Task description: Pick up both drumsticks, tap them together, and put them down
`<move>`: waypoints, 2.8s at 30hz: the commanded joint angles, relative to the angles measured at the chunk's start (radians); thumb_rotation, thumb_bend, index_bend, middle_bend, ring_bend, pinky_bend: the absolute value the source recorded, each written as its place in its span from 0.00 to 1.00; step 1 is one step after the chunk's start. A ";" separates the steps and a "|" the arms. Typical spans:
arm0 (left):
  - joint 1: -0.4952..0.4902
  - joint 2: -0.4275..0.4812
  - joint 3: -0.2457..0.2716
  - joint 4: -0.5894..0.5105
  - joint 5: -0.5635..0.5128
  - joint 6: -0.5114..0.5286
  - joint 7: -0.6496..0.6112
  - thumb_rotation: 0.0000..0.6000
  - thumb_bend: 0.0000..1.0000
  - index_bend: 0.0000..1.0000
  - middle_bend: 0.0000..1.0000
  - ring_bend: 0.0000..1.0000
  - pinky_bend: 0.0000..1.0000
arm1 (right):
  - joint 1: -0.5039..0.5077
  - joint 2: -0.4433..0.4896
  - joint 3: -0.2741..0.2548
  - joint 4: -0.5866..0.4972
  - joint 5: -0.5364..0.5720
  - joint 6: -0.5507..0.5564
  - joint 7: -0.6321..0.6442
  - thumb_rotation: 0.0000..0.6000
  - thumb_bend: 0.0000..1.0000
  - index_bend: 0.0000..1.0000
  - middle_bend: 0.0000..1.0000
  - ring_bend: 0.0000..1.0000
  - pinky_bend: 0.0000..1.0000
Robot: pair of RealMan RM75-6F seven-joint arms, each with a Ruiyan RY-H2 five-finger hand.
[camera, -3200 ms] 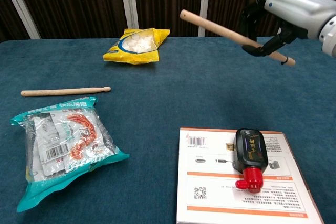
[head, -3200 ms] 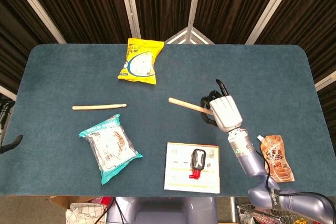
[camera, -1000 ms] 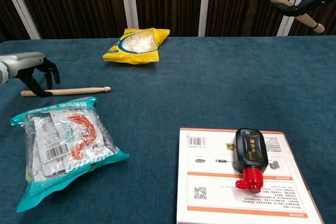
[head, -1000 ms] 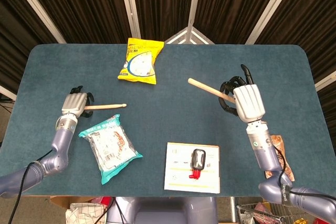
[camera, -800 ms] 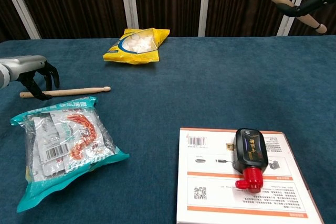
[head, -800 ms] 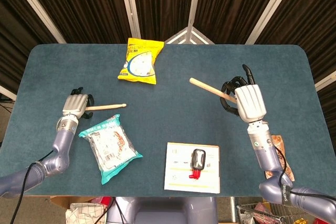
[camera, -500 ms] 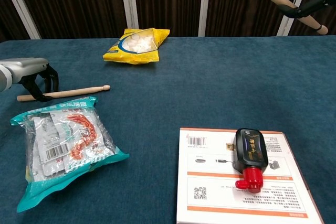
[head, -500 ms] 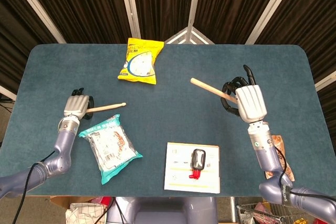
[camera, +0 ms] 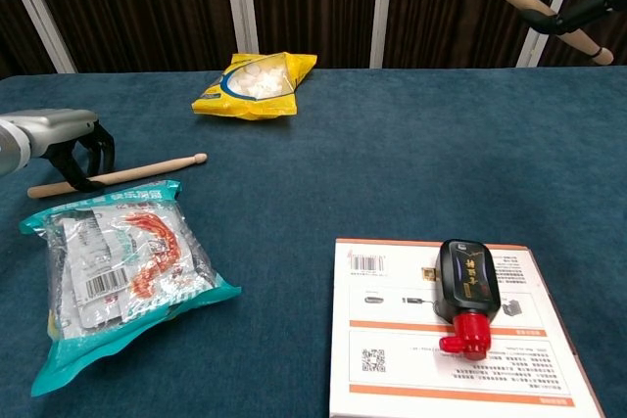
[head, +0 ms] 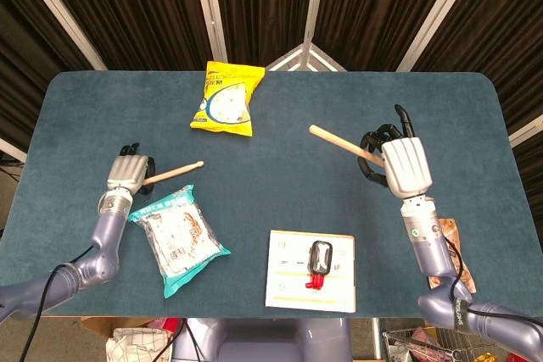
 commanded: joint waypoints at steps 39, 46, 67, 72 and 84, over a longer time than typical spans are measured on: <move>-0.010 -0.049 0.010 0.014 -0.051 0.108 0.181 1.00 0.48 0.57 0.59 0.07 0.00 | -0.009 -0.006 0.000 0.020 -0.008 0.007 0.002 1.00 0.45 0.72 0.63 0.38 0.00; -0.008 -0.064 0.012 0.030 -0.040 0.135 0.208 1.00 0.49 0.58 0.60 0.07 0.00 | -0.010 -0.006 0.003 0.020 -0.002 0.006 -0.002 1.00 0.45 0.72 0.63 0.38 0.00; 0.023 -0.057 0.006 0.037 0.085 0.173 0.138 1.00 0.54 0.61 0.63 0.09 0.00 | -0.010 -0.006 0.002 0.013 -0.005 0.005 -0.013 1.00 0.45 0.72 0.63 0.38 0.00; 0.031 -0.054 0.011 0.036 0.135 0.183 0.104 1.00 0.55 0.62 0.63 0.09 0.00 | -0.011 -0.004 0.004 0.008 -0.005 0.006 -0.016 1.00 0.45 0.72 0.63 0.38 0.00; 0.080 0.033 0.061 -0.043 0.492 0.391 -0.151 1.00 0.56 0.64 0.63 0.11 0.00 | -0.006 -0.015 0.013 0.008 0.002 0.007 -0.014 1.00 0.45 0.72 0.63 0.38 0.00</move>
